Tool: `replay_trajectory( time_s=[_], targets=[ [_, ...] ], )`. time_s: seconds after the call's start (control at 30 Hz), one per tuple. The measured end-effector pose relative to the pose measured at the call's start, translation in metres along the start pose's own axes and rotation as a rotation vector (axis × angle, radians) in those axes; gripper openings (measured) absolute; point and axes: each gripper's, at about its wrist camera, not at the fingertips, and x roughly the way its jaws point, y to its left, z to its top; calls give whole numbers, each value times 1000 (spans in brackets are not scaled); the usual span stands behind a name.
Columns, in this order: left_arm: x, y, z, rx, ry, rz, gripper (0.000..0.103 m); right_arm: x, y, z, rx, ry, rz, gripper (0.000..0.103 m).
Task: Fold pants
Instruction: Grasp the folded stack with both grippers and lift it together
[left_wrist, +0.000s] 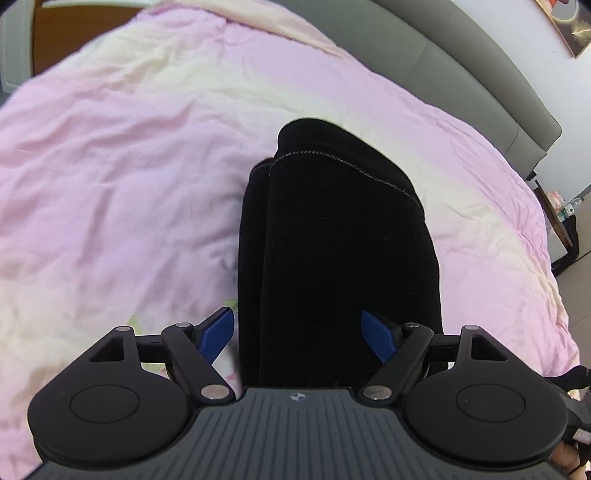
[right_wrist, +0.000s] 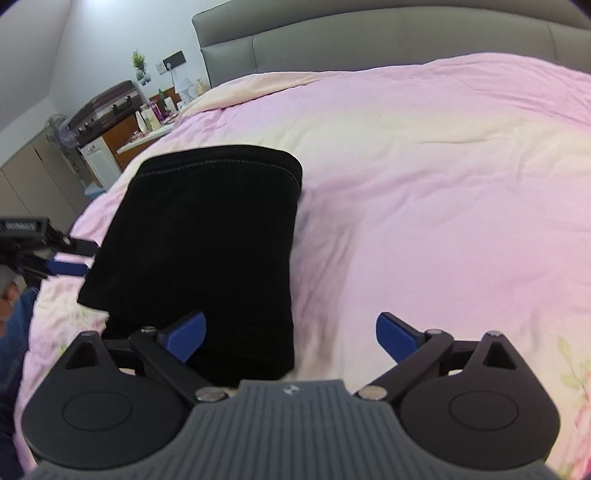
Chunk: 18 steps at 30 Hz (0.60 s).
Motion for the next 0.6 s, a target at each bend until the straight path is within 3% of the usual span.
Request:
replay_trajectory(
  time_s=[0.1, 0.17, 0.33, 0.6],
  targets=[
    [26, 16, 10, -42, 63, -14, 92, 21, -11, 21, 48, 30, 79, 97],
    [42, 29, 13, -74, 106, -72, 99, 41, -21, 35, 88, 60, 137, 97],
    [68, 60, 14, -178, 168, -231, 103, 98, -48, 62, 212, 166, 287, 97],
    [103, 79, 12, -241, 207, -398, 103, 180, -73, 71, 386, 295, 555, 98]
  ],
)
